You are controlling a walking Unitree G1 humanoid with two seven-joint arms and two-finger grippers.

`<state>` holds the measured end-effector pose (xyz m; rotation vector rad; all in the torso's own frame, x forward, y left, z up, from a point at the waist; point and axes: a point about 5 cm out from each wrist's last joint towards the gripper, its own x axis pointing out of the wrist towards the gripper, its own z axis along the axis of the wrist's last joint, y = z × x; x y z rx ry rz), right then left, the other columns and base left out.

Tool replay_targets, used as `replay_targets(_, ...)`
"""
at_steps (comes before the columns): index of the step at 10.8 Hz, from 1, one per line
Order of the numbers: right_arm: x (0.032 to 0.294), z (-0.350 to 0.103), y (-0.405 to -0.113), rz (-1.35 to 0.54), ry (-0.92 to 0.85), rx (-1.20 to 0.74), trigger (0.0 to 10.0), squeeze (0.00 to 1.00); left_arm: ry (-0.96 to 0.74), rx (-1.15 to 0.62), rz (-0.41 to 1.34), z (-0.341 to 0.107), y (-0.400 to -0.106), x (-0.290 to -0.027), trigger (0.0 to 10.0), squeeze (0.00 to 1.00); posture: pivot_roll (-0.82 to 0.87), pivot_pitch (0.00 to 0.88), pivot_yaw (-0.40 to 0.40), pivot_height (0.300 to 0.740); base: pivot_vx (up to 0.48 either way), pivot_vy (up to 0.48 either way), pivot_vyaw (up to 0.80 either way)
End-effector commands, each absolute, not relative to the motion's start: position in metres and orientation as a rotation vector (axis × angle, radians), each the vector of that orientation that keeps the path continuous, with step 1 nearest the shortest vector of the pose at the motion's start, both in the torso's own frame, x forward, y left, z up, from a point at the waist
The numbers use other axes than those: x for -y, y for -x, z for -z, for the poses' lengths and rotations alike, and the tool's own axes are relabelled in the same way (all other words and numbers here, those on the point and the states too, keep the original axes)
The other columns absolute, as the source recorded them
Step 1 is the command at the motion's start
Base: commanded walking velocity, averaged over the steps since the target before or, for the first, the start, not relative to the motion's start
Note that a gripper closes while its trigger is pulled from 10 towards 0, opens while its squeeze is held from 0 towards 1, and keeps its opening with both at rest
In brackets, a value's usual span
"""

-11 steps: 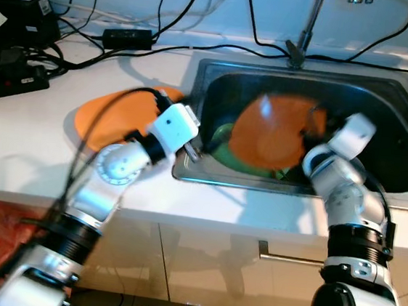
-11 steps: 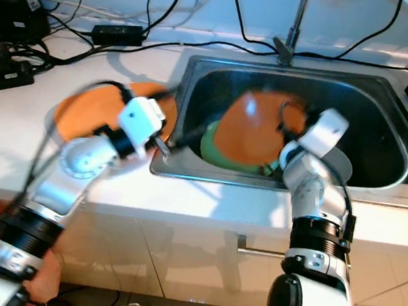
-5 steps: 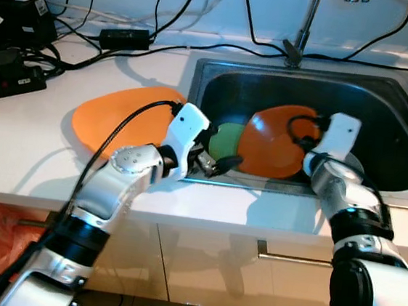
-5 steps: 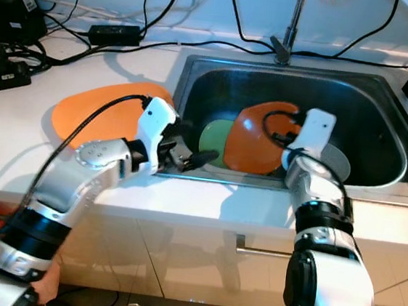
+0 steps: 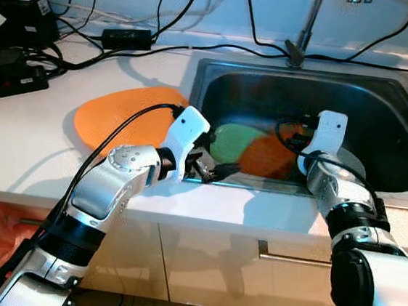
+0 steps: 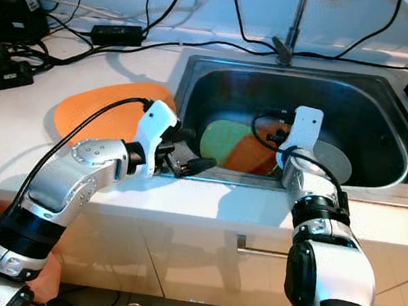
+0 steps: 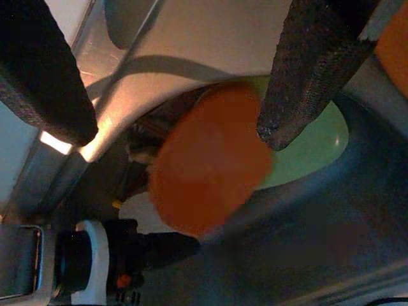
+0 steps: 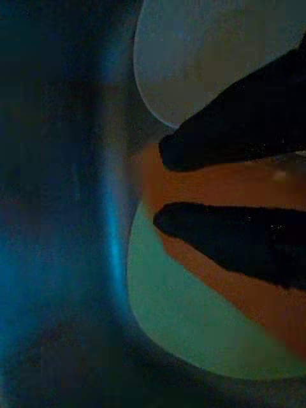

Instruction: Kitchen organization

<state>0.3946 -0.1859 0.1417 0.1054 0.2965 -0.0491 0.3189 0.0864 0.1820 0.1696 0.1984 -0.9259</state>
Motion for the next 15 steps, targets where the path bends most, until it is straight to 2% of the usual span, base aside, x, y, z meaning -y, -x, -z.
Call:
replay_targets(1, 0.185, -0.151, -0.399, 0.037, -0.092, -0.268, 10.0, 1.0, -0.2, -0.178, 0.927, -0.191, -0.319, -0.086, 10.0, 1.0, 0.12, 0.067, 0.045, 0.74, 0.0, 0.0, 0.0)
replay_targets(5, 0.192, -0.16, -0.401, 0.05, -0.044, -0.216, 10.0, 1.0, -0.223, -0.15, 0.886, -0.197, -0.324, -0.089, 10.0, 1.0, 0.12, 0.059, 0.043, 0.74, 0.0, 0.0, 0.0)
replay_targets(6, 0.191, -0.177, -0.403, 0.008, 0.004, -0.084, 10.0, 1.0, -0.26, -0.051, 0.782, -0.211, -0.331, -0.097, 10.0, 1.0, 0.12, 0.06, 0.039, 0.74, 0.0, 0.0, 0.0)
replay_targets(8, 0.187, -0.193, -0.402, -0.011, 0.012, 0.028, 10.0, 1.0, -0.251, 0.053, 0.599, -0.23, -0.34, -0.116, 10.0, 1.0, 0.12, 0.06, 0.039, 0.74, 0.0, 0.0, 0.0)
replay_targets(9, 0.178, -0.195, -0.401, -0.054, -0.088, 0.024, 10.0, 1.0, -0.252, 0.07, 0.471, -0.233, -0.345, -0.134, 10.0, 1.0, 0.13, 0.06, 0.036, 0.74, 0.0, 0.0, 0.0)
replay_targets(10, 0.17, -0.197, -0.398, -0.104, -0.114, 0.028, 10.0, 1.0, -0.262, 0.089, 0.34, -0.232, -0.348, -0.152, 10.0, 1.0, 0.13, 0.06, 0.039, 0.74, 0.0, 0.0, 0.0)
replay_targets(11, 0.163, -0.197, -0.395, -0.145, -0.127, 0.033, 10.0, 0.6, -0.263, 0.098, 0.233, -0.229, -0.348, -0.167, 10.0, 1.0, 0.13, 0.06, 0.04, 0.74, 0.0, 0.0, 0.0)
replay_targets(12, 0.156, -0.192, -0.388, -0.189, -0.145, 0.024, 10.0, 0.0, -0.197, 0.088, 0.069, -0.223, -0.347, -0.191, 10.0, 0.93, 0.14, 0.06, 0.041, 0.74, 0.0, 0.0, 0.0)
replay_targets(13, 0.154, -0.187, -0.383, -0.203, -0.153, 0.012, 10.0, 0.0, -0.128, 0.073, -0.058, -0.219, -0.345, -0.207, 10.0, 0.9, 0.14, 0.06, 0.044, 0.74, 0.0, 0.0, 0.0)
replay_targets(14, 0.155, -0.184, -0.38, -0.196, -0.166, -0.004, 10.0, 0.0, -0.072, 0.067, -0.158, -0.215, -0.342, -0.219, 10.0, 0.33, 0.14, 0.058, 0.048, 0.74, 0.0, 0.0, 0.0)
replay_targets(15, 0.155, -0.183, -0.378, -0.193, -0.173, -0.007, 10.0, 0.0, -0.021, 0.026, -0.229, -0.207, -0.34, -0.228, 10.0, 0.2, 0.14, 0.057, 0.054, 0.74, 0.0, 0.0, 0.0)
